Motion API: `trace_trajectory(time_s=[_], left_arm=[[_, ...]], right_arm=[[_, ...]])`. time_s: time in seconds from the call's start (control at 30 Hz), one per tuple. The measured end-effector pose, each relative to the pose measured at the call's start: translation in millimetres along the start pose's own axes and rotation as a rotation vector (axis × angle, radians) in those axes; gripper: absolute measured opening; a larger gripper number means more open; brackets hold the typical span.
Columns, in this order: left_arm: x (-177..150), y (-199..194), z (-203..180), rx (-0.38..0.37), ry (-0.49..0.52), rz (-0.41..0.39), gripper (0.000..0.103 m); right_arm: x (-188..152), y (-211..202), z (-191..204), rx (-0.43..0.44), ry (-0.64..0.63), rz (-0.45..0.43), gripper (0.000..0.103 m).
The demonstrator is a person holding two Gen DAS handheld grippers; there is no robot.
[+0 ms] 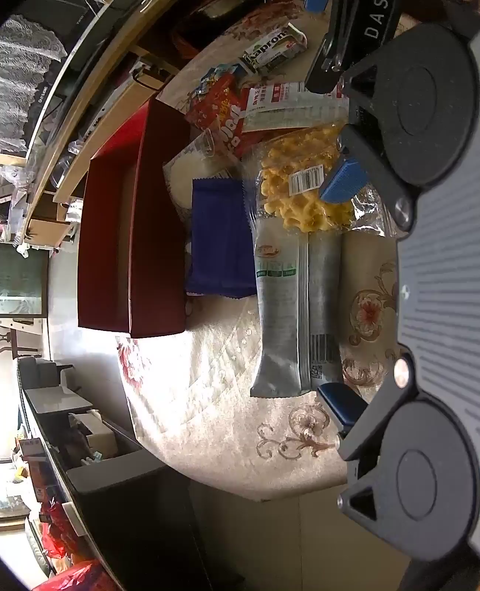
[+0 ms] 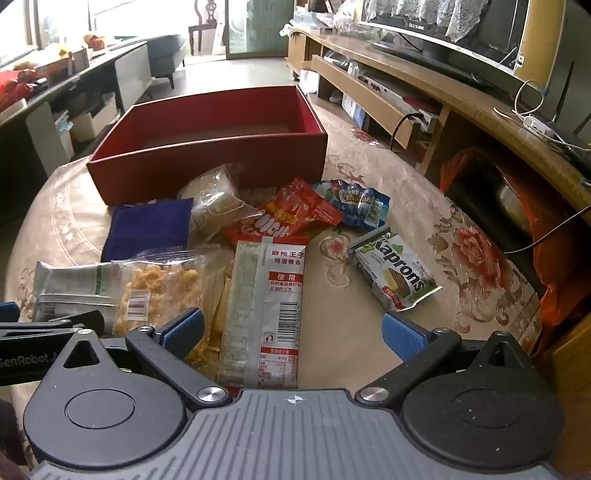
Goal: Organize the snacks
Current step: 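Move both tools toward the snacks in front of the red box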
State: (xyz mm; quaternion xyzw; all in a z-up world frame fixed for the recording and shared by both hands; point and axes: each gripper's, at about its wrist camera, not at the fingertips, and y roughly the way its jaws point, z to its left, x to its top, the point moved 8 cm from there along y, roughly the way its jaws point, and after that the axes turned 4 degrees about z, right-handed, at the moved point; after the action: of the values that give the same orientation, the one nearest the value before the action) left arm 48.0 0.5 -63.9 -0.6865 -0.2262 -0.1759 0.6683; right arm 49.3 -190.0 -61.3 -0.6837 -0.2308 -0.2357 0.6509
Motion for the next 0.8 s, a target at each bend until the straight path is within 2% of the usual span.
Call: trace_trajectory(time_s=[0.8], left_arm=[[-4.3,6.5,0.2,-0.001,0.006,0.026,0.103]], right_arm=[[-1.6,2.1,2.4,0.0,-0.015,0.009,0.103]])
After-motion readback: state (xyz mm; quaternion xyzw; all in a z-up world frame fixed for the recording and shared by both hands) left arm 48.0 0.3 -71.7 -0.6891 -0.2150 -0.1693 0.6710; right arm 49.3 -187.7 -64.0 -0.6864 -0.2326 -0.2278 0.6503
